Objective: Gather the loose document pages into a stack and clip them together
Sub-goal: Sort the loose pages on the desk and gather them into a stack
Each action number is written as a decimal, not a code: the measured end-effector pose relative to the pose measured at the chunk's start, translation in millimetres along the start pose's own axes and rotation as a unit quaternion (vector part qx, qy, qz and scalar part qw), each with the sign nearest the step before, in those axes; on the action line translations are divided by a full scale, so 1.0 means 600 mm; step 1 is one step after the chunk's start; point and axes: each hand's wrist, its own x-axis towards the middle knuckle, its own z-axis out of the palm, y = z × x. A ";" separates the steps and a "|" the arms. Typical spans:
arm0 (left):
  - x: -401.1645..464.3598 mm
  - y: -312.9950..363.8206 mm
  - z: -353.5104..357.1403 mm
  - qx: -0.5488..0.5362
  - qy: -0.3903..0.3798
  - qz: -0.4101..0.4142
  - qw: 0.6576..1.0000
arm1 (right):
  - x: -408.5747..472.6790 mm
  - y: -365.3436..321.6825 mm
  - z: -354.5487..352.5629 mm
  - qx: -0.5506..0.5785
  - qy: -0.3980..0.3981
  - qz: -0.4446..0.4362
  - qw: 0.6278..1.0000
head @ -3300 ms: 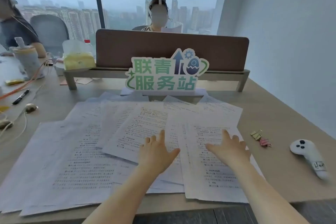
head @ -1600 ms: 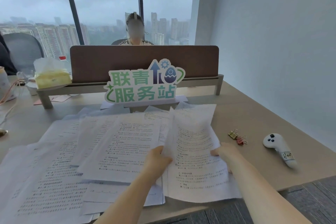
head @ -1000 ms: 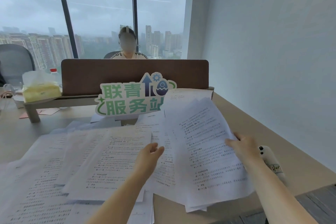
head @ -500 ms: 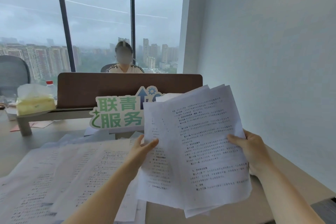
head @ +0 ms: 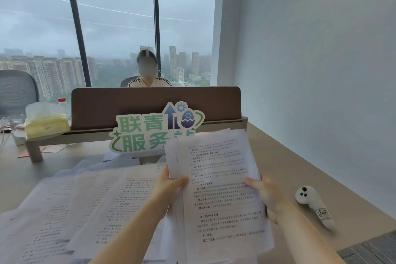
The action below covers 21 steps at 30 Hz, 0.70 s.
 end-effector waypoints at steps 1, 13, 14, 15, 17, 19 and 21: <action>0.001 -0.003 -0.004 0.013 -0.003 -0.018 1.000 | 0.006 0.006 0.000 -0.007 0.009 0.020 1.000; 0.001 -0.074 -0.035 0.152 0.028 -0.158 0.975 | 0.067 0.104 -0.008 -0.266 -0.019 0.165 0.949; 0.003 -0.077 -0.035 0.162 0.028 -0.154 0.974 | 0.059 0.097 0.002 -0.276 -0.011 0.163 0.947; 0.005 -0.078 -0.033 0.179 0.027 -0.152 0.972 | 0.052 0.090 0.010 -0.298 -0.002 0.156 0.942; 0.008 -0.080 -0.031 0.221 0.029 -0.148 0.964 | 0.041 0.074 0.028 -0.388 -0.014 0.143 0.911; 0.012 -0.079 -0.030 0.262 0.032 -0.152 0.952 | 0.037 0.063 0.040 -0.492 -0.038 0.147 0.857; 0.007 -0.075 -0.028 0.290 0.038 -0.160 0.943 | 0.039 0.058 0.046 -0.522 -0.048 0.155 0.837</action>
